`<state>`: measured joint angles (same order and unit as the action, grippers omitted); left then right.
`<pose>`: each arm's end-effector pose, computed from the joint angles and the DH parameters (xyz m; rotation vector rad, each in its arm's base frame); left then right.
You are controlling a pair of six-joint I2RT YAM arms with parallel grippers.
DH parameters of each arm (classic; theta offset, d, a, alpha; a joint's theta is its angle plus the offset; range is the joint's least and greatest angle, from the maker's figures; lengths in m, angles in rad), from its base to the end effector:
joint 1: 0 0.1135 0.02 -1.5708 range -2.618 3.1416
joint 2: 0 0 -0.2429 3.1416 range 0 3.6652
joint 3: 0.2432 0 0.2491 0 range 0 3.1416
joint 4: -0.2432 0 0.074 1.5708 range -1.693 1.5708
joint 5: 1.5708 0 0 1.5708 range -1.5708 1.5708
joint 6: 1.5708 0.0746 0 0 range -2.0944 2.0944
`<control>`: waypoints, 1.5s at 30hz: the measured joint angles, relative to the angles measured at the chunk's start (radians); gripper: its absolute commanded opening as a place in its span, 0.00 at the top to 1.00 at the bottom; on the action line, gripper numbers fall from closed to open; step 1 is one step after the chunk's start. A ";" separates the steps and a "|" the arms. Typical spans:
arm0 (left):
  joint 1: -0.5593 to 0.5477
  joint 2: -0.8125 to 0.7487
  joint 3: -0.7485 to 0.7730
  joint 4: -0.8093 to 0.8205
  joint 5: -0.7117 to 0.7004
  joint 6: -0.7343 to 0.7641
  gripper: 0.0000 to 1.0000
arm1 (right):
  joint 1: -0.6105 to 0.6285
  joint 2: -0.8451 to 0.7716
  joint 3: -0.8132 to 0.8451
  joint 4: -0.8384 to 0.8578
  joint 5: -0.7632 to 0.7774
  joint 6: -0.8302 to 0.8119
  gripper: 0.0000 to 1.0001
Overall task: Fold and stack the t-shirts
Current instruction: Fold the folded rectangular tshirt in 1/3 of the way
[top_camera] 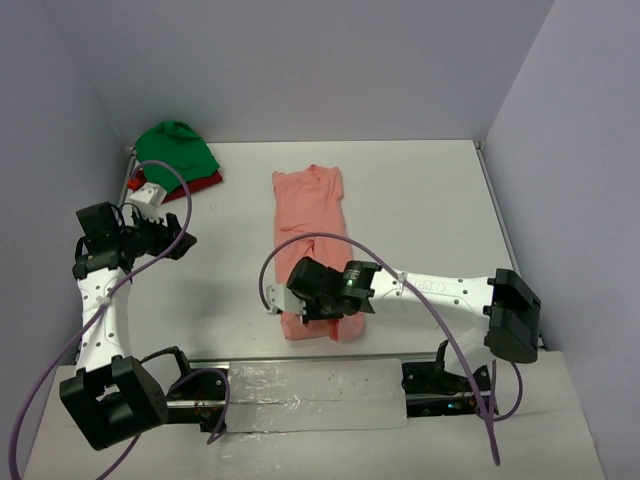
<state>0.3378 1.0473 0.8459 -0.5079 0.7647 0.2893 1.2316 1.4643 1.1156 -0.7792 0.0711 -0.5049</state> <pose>0.2478 0.0323 0.2510 0.3311 2.0717 -0.4968 0.1066 0.2863 0.1947 -2.0467 1.7612 0.1263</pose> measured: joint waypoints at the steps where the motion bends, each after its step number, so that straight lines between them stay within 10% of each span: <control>1: 0.000 0.000 0.000 -0.001 0.000 0.002 0.30 | -0.021 0.010 0.003 0.009 0.015 -0.008 1.00; 45: 0.001 0.027 0.000 -0.014 0.012 0.011 0.30 | -0.333 0.375 0.248 0.337 0.182 -0.182 1.00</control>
<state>0.3386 1.0744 0.8459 -0.5224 0.7765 0.3008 0.8986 1.8389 1.3636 -0.4423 0.2531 -0.6865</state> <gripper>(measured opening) 0.698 0.054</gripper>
